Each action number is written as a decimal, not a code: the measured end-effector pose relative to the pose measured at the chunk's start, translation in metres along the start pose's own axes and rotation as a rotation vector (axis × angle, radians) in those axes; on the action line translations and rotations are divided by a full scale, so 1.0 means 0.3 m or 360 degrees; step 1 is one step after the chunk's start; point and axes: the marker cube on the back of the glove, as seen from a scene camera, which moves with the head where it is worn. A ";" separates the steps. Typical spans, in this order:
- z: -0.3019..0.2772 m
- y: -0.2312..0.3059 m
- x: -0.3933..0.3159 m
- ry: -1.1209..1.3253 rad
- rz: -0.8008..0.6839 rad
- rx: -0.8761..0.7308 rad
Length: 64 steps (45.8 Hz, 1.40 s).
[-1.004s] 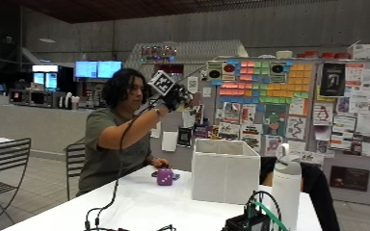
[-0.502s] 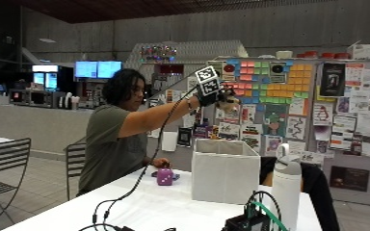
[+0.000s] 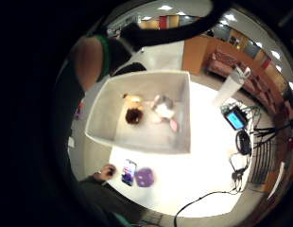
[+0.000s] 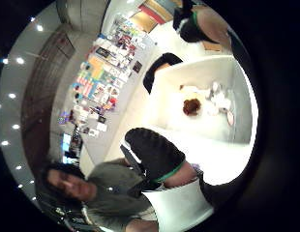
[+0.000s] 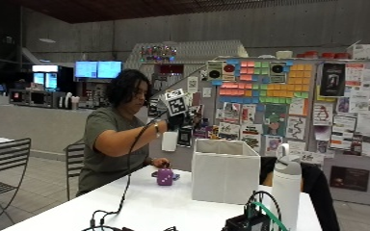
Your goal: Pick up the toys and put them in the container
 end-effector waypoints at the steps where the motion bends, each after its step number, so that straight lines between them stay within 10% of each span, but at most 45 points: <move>1: 0.033 0.050 -0.003 0.0012 -0.0036 -0.0011; 15: 0.722 0.618 0.086 0.0283 0.0183 -0.0412; 20: 0.769 0.652 0.101 0.0248 0.0243 -0.0098; 34: 0.131 0.298 0.026 0.0808 -0.0047 0.0594; 43: -0.305 -0.020 -0.012 0.0475 -0.0075 0.0705; 64: -0.251 -0.433 0.165 0.0498 0.0362 0.0303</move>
